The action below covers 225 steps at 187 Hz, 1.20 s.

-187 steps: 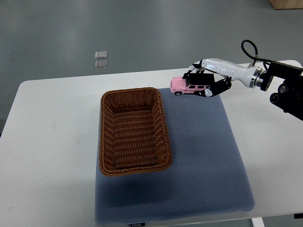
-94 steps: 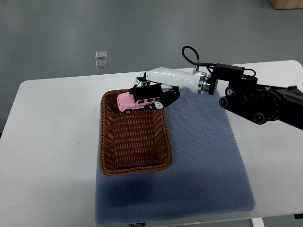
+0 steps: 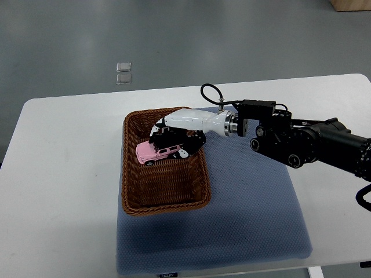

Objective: Place pink car in brown basket

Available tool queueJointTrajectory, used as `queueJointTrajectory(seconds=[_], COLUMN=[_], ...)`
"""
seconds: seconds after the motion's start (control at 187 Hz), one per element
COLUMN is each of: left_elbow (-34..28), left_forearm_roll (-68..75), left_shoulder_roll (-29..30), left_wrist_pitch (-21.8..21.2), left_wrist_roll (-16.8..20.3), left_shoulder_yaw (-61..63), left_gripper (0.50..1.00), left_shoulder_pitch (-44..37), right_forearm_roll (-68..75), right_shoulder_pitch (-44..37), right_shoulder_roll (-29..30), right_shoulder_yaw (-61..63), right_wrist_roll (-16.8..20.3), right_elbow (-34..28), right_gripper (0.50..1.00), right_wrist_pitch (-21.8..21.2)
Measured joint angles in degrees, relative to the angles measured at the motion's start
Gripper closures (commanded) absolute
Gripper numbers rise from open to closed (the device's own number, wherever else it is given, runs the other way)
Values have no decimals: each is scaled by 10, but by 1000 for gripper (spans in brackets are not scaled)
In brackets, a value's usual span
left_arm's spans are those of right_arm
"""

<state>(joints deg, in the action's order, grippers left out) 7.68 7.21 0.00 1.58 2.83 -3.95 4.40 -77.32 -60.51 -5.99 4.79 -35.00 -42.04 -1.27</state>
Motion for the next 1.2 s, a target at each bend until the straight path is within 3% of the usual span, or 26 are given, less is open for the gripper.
queueJointTrajectory(seconds=[0.395, 0.406, 0.422, 0.427, 0.433, 0.444, 0.449, 0.454, 0.47, 0.502, 0.534, 0.609, 0.994, 1.202], left_elbow=[0, 0, 0, 0, 0, 0, 0, 0, 0, 0, 0, 0, 0, 0], left_forearm_roll=[0, 0, 0, 0, 0, 0, 0, 0, 0, 0, 0, 0, 0, 0], left_shoulder_roll=[0, 0, 0, 0, 0, 0, 0, 0, 0, 0, 0, 0, 0, 0], left_wrist_pitch=[0, 0, 0, 0, 0, 0, 0, 0, 0, 0, 0, 0, 0, 0], left_wrist_roll=[1, 1, 1, 1, 1, 1, 1, 1, 1, 1, 1, 1, 1, 1], left_shoulder_yaw=[-2, -2, -2, -2, -2, -2, -2, -2, -2, -3, -3, -3, -3, -1], left_gripper=[500, 500, 500, 500, 500, 500, 500, 500, 500, 500, 500, 500, 500, 500], left_shoulder_pitch=[0, 0, 0, 0, 0, 0, 0, 0, 0, 0, 0, 0, -1, -1], right_forearm_roll=[-2, -2, -2, -2, -2, -2, -2, -2, -2, -2, -2, -2, 8, 74], right_shoulder_pitch=[9, 10, 10, 11, 11, 11, 12, 12, 13, 15, 17, 21, 27, 35], right_shoulder_roll=[7, 7, 8, 8, 8, 8, 8, 8, 8, 9, 9, 9, 3, -19], right_shoulder_yaw=[-2, -2, -2, -2, -2, -2, -2, -2, -2, -2, -2, -1, 12, 86], right_wrist_roll=[0, 0, 0, 0, 0, 0, 0, 0, 0, 0, 0, 0, 0, 0], right_elbow=[18, 18, 19, 19, 19, 20, 20, 20, 21, 22, 24, 25, 25, 25], right_gripper=[1000, 989, 910, 910, 869, 869, 826, 826, 757, 685, 640, 591, 587, 587], right_wrist_pitch=[18, 18, 19, 20, 20, 21, 21, 22, 24, 28, 33, 46, 68, 86])
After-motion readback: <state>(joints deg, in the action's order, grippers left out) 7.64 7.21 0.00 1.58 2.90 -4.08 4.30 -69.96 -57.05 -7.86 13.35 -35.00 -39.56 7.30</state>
